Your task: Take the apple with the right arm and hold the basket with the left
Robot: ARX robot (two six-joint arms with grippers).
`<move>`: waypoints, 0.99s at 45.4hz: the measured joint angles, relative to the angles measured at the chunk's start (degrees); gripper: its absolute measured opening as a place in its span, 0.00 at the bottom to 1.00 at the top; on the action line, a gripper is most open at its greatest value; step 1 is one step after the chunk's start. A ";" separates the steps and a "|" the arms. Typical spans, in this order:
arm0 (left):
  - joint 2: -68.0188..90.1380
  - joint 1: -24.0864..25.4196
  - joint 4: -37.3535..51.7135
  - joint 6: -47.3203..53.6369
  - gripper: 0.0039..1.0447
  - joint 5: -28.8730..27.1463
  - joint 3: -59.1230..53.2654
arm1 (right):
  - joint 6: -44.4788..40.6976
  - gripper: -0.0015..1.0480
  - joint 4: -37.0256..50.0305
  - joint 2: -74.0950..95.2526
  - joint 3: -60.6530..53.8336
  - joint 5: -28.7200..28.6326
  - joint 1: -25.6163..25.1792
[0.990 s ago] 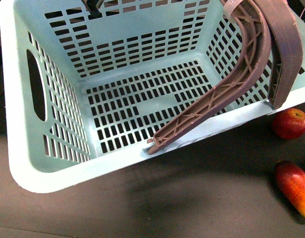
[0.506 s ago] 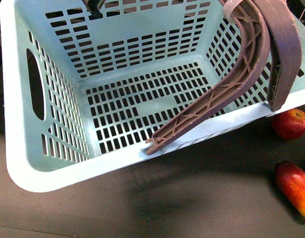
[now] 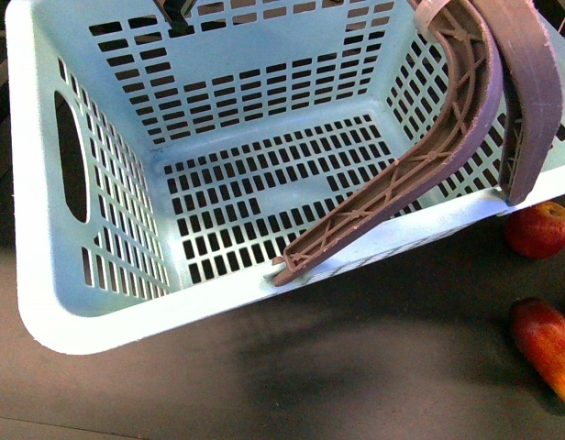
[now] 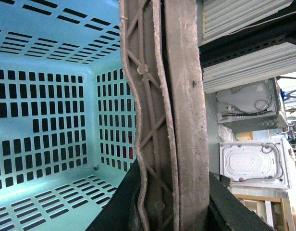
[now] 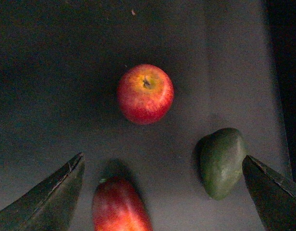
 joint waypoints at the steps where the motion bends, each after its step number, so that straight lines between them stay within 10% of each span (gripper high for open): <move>1: 0.00 0.00 0.00 0.00 0.18 0.02 0.00 | -0.59 0.92 -0.37 1.84 1.46 0.33 0.04; 45: 0.00 0.00 0.00 0.00 0.18 0.02 0.00 | -1.07 0.92 -18.03 41.92 45.29 2.80 4.26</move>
